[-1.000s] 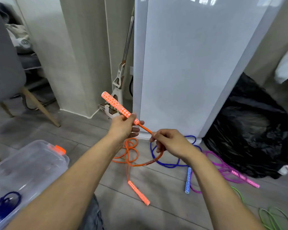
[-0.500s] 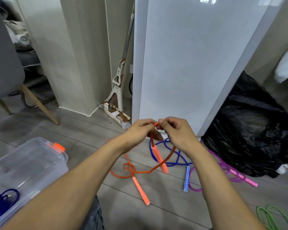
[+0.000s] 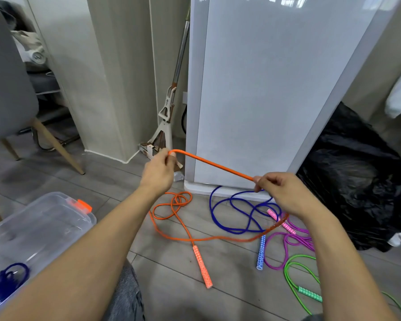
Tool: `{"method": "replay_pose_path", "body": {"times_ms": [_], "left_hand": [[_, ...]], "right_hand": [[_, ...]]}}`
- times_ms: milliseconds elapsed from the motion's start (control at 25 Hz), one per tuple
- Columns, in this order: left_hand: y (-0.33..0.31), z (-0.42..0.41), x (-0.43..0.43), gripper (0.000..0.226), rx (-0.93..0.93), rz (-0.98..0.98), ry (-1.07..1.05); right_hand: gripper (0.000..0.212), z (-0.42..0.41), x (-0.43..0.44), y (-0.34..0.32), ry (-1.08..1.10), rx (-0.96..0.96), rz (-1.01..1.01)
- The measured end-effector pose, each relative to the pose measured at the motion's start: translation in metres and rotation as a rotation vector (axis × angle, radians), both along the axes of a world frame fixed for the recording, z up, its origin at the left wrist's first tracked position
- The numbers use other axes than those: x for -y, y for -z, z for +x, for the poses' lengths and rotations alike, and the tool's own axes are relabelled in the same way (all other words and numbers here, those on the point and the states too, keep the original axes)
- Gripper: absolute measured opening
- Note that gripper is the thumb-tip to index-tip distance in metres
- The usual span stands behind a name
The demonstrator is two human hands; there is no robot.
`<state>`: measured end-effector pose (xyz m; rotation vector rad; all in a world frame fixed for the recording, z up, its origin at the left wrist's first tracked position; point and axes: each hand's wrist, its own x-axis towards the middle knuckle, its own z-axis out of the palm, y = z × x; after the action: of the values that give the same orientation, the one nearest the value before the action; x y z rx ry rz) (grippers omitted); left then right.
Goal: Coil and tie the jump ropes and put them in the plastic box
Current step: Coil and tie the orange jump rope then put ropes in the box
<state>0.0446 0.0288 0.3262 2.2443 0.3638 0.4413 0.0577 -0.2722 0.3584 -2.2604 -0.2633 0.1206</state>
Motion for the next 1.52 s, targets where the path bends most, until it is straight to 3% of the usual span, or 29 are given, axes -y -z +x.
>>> {"method": "replay_pose_path", "body": {"times_ms": [80, 240, 320, 440, 600, 840, 1000, 1080, 1320, 1520], "left_hand": [[0.002, 0.002, -0.005, 0.034, -0.048, -0.166, -0.061], [-0.015, -0.003, 0.021, 0.027, -0.212, -0.955, -0.044], [-0.021, -0.007, 0.033, 0.022, -0.187, -1.088, 0.055], [-0.026, -0.014, 0.043, 0.021, -0.171, -1.154, 0.198], [-0.019, -0.017, 0.05, 0.027, -0.23, -1.217, 0.319], [-0.015, -0.02, 0.063, 0.028, -0.264, -1.224, 0.375], [-0.016, -0.019, 0.063, 0.019, -0.195, -1.134, 0.248], [-0.016, -0.015, 0.061, 0.016, -0.133, -1.186, 0.179], [-0.015, 0.004, 0.039, 0.019, 0.058, -1.44, -0.089], [-0.009, 0.013, 0.006, 0.026, 0.169, -1.122, -0.266]], "right_hand": [[0.034, 0.002, 0.007, 0.0, 0.042, 0.027, -0.013], [0.036, 0.0, -0.008, 0.002, 0.066, -0.016, 0.111], [0.036, -0.005, -0.026, 0.0, 0.043, -0.02, 0.213], [0.026, -0.014, -0.054, 0.001, -0.03, -0.027, 0.337], [0.003, -0.023, -0.079, 0.008, 0.017, 0.03, 0.352], [0.01, -0.035, -0.099, 0.021, 0.092, 0.154, 0.288], [0.011, -0.039, -0.103, 0.019, -0.015, 0.197, 0.062], [0.013, -0.04, -0.103, 0.02, -0.058, 0.173, -0.016], [0.032, -0.035, -0.084, 0.016, -0.301, -0.155, -0.079], [0.029, -0.027, -0.056, 0.009, -0.346, -0.31, -0.103]]}}
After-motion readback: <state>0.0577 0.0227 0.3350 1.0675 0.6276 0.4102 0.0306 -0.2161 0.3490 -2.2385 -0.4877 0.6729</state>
